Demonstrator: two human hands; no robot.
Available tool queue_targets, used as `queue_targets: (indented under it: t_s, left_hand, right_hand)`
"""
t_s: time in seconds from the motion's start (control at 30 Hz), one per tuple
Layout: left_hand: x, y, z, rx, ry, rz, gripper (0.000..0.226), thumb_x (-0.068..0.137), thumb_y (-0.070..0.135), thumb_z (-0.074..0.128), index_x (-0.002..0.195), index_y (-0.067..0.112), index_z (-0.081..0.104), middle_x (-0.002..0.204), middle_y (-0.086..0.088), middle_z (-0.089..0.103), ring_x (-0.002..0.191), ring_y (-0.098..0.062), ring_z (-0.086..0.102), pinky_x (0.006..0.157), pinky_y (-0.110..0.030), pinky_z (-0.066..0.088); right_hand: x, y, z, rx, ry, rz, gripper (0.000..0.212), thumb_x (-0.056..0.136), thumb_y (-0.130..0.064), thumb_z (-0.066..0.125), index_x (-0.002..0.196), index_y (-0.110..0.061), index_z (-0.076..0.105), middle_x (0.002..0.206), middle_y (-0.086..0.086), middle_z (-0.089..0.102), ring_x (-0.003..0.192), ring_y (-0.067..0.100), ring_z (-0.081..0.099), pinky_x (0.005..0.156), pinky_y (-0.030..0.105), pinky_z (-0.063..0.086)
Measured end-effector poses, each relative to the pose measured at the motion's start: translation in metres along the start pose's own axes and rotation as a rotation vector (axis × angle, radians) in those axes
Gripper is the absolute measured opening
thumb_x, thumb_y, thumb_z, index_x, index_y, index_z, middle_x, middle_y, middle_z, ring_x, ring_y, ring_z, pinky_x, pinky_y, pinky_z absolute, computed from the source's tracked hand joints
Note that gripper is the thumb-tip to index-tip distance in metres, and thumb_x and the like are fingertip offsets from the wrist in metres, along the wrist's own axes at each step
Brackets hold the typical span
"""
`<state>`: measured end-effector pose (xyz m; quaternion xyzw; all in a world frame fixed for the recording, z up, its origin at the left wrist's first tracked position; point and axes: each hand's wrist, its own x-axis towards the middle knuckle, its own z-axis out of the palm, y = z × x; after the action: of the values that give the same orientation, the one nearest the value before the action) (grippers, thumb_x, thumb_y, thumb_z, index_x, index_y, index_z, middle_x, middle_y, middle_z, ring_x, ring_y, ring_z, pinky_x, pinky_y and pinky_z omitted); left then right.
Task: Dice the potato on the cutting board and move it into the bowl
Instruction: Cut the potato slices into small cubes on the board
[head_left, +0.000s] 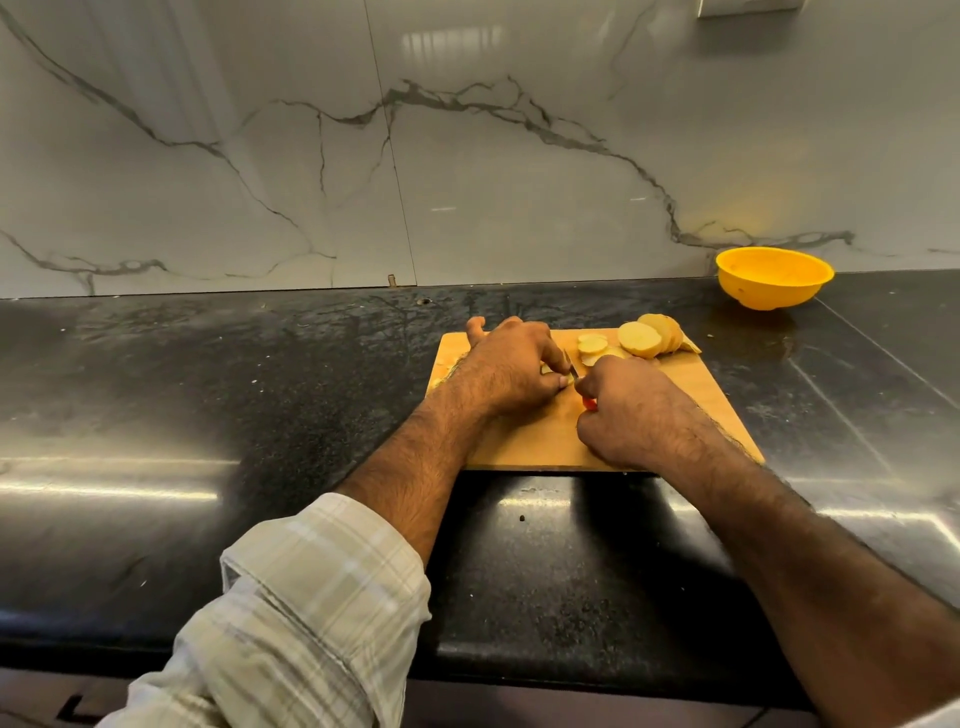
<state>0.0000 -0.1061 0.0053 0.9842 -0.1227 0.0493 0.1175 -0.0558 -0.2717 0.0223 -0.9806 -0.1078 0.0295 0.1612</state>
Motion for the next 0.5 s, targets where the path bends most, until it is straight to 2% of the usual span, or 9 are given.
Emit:
queue_targets:
  t_s: [0.1, 0.2, 0.33, 0.5]
  left_hand:
    - [-0.0012, 0.0017, -0.0005, 0.010, 0.011, 0.007, 0.019, 0.097, 0.048, 0.069, 0.111, 0.040, 0.079, 0.127, 0.020, 0.061, 0.138, -0.013, 0.044, 0.121, -0.069, 0.005]
    - [-0.0039, 0.0030, -0.0002, 0.012, 0.026, 0.009, 0.019, 0.097, 0.048, 0.069, 0.110, 0.039, 0.079, 0.124, 0.020, 0.062, 0.135, -0.013, 0.046, 0.121, -0.068, 0.007]
    - [-0.0061, 0.0031, -0.0008, -0.006, 0.023, 0.011, 0.020, 0.098, 0.046, 0.068, 0.112, 0.037, 0.079, 0.124, 0.020, 0.063, 0.135, -0.012, 0.048, 0.121, -0.068, 0.007]
    - [-0.0058, 0.0020, -0.0037, -0.007, 0.022, -0.006, 0.018, 0.098, 0.044, 0.070, 0.112, 0.038, 0.078, 0.127, 0.020, 0.065, 0.137, -0.012, 0.047, 0.121, -0.066, 0.006]
  right_hand:
    - [0.0007, 0.0004, -0.0029, 0.025, -0.024, 0.009, 0.050, 0.092, -0.023, 0.073, 0.141, -0.022, 0.062, 0.124, 0.003, 0.066, 0.107, 0.020, 0.062, 0.088, 0.033, 0.058]
    - [0.0003, 0.0001, -0.0039, 0.030, -0.037, 0.009, 0.049, 0.092, -0.023, 0.072, 0.140, -0.022, 0.062, 0.124, 0.002, 0.066, 0.108, 0.020, 0.062, 0.089, 0.033, 0.059]
    - [-0.0023, 0.0033, 0.0027, 0.043, 0.028, 0.009, 0.039, 0.092, -0.025, 0.070, 0.131, -0.021, 0.068, 0.103, -0.002, 0.064, 0.092, 0.015, 0.060, 0.076, 0.028, 0.056]
    - [-0.0016, -0.0019, 0.0044, 0.016, 0.087, 0.000, 0.040, 0.090, -0.026, 0.068, 0.130, -0.020, 0.068, 0.112, 0.002, 0.067, 0.093, 0.017, 0.059, 0.073, 0.027, 0.053]
